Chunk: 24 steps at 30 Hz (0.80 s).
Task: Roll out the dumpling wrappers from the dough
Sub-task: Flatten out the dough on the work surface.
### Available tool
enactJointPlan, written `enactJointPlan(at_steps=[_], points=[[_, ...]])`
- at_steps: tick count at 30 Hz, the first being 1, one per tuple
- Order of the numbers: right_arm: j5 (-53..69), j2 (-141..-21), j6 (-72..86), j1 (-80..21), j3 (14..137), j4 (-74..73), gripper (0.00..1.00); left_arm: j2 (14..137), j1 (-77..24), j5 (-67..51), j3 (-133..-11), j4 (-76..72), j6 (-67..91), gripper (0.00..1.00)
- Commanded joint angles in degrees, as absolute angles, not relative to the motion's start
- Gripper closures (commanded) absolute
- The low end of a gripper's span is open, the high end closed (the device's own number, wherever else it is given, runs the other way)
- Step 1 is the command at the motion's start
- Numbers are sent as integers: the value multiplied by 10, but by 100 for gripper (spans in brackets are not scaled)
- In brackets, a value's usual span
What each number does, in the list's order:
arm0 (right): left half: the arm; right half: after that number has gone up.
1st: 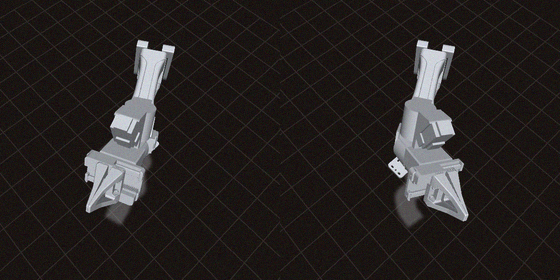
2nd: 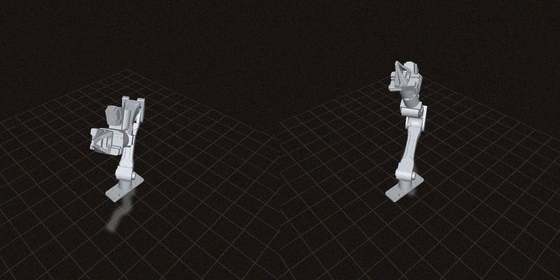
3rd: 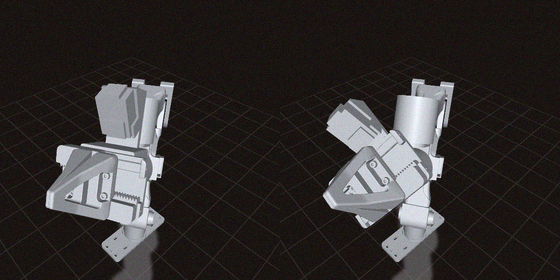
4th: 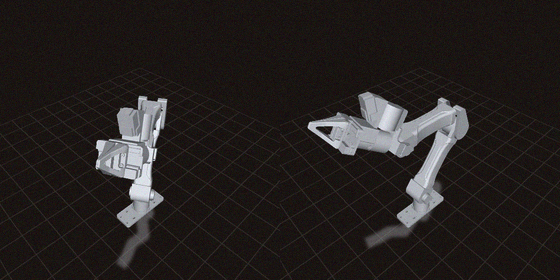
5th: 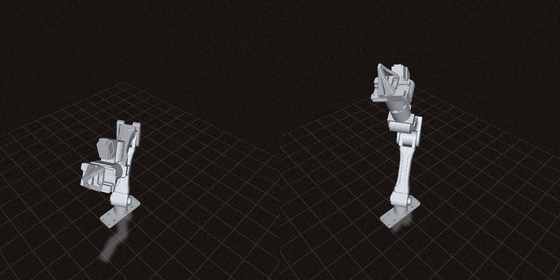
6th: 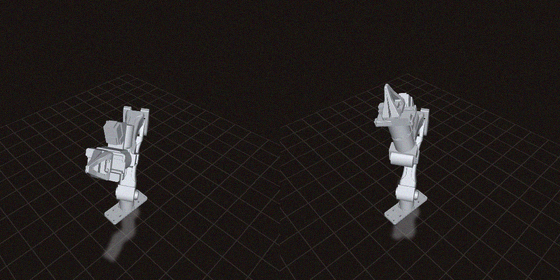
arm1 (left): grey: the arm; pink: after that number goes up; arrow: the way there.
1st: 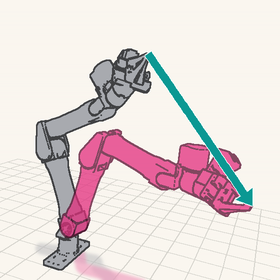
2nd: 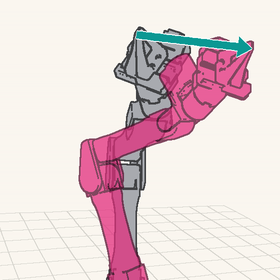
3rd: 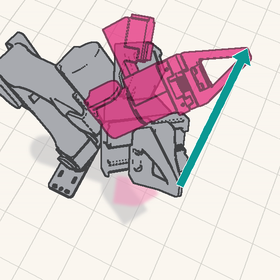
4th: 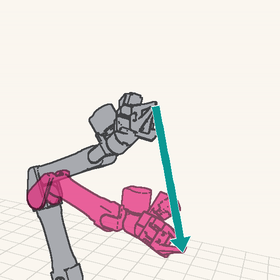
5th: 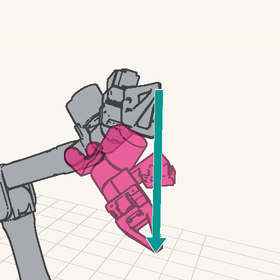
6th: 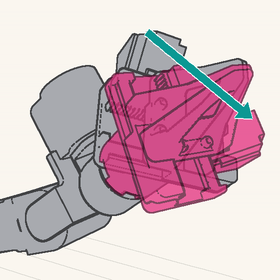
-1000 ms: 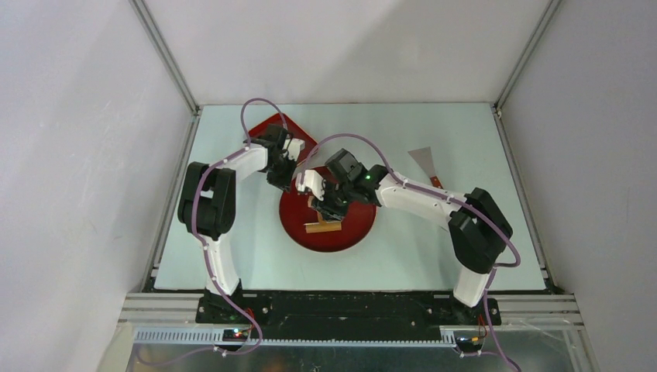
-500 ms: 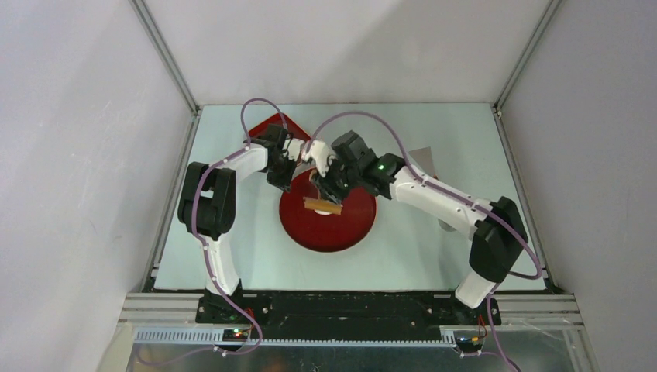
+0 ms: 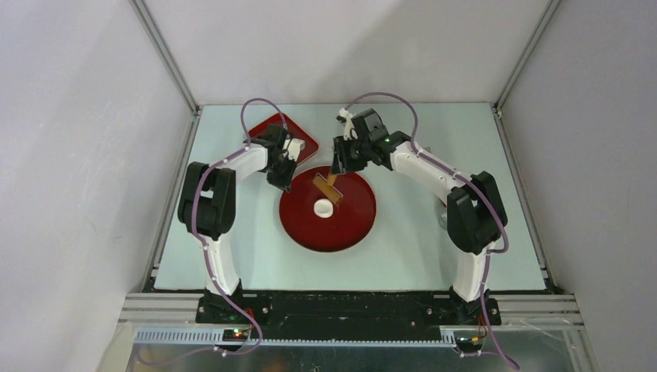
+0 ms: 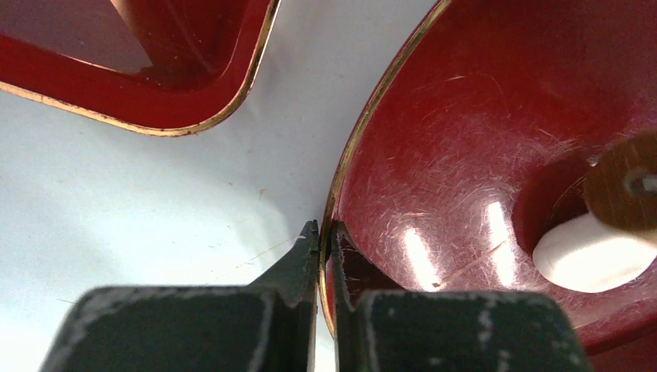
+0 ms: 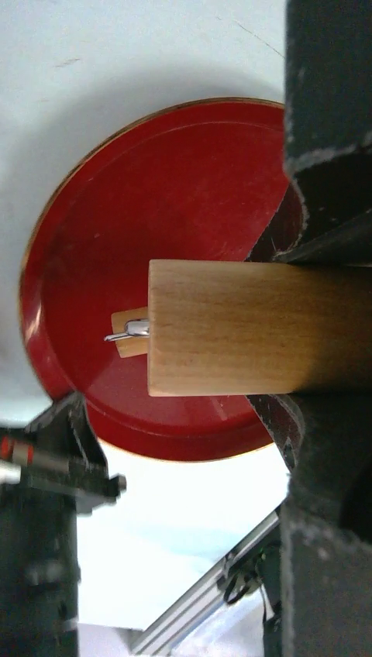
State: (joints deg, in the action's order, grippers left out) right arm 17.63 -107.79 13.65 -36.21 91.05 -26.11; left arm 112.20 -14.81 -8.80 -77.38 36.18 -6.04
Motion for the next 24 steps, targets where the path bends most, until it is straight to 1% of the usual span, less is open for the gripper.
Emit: enactJointPlan(at_steps=[1, 9, 24], points=[[248, -1075, 261, -340, 890, -216, 100, 1141, -145, -78, -783, 365, -64, 100], [283, -1062, 319, -336, 851, -186, 100, 1143, -145, -78, -787, 368, -64, 100], [225, -1063, 297, -323, 812, -177, 100, 1144, -144, -79, -788, 370, -64, 100]])
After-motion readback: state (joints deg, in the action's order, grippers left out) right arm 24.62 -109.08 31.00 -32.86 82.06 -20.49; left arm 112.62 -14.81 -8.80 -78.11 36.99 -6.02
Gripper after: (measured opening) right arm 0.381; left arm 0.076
